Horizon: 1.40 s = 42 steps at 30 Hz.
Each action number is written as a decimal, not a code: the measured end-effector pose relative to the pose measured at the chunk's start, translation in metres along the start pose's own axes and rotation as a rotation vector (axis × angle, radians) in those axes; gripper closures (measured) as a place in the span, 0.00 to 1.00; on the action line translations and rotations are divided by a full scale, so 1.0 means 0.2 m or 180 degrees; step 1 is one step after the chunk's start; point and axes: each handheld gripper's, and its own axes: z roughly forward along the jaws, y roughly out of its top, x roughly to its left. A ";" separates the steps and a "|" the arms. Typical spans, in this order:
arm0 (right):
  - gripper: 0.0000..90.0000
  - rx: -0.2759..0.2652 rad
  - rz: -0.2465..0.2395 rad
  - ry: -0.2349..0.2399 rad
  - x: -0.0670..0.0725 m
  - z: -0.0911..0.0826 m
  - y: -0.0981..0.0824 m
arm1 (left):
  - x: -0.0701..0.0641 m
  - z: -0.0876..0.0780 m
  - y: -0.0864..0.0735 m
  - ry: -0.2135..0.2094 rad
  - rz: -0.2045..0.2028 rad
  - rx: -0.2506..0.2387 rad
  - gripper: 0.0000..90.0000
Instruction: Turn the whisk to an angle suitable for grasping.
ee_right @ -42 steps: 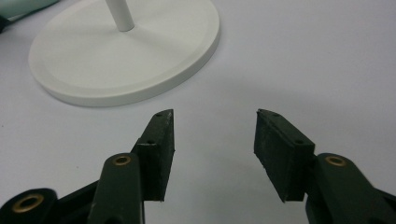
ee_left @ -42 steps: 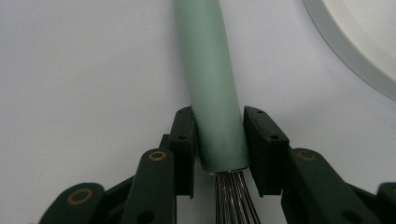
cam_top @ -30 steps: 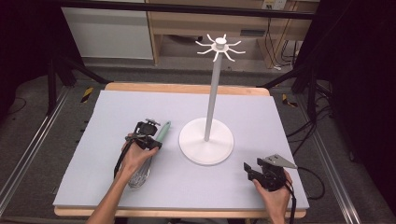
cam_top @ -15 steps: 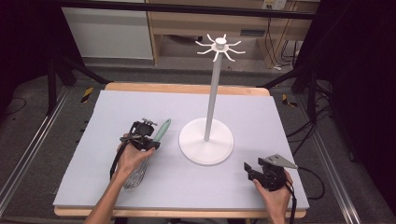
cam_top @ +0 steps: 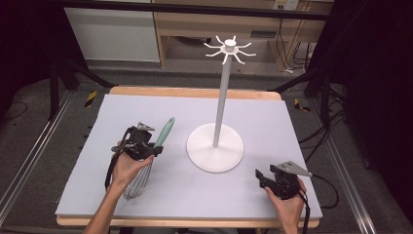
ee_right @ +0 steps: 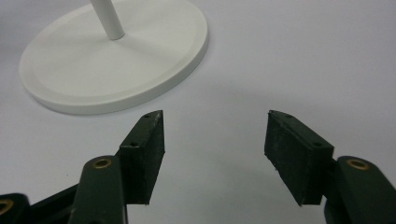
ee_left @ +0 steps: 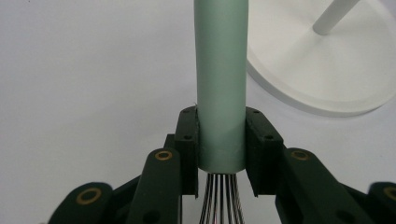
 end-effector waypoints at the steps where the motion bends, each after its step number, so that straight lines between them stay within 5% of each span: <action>1: 0.42 0.0000 0.0000 0.0000 0.00 0.00 0.00 | 0.00 -0.01 0.00 -0.0015 0.0002 -0.0031 0.76; 11: 0.42 -0.0011 0.0014 -0.0034 -0.01 0.00 0.00 | 0.01 -0.15 -0.07 -0.0189 -0.0024 -0.0467 0.76; 21: 0.40 -0.0043 0.0031 -0.0051 -0.01 -0.02 0.00 | 0.05 -0.32 -0.14 -0.0201 -0.0081 -0.1055 0.76; 27: 0.39 -0.0068 0.0027 -0.0090 -0.02 -0.02 0.00 | 0.01 -0.40 -0.16 -0.0206 0.0010 -0.1467 0.76; 42: 0.39 -0.0083 0.0026 -0.0076 -0.02 -0.02 -0.01 | -0.09 -0.50 -0.18 -0.0256 0.0174 -0.1970 0.76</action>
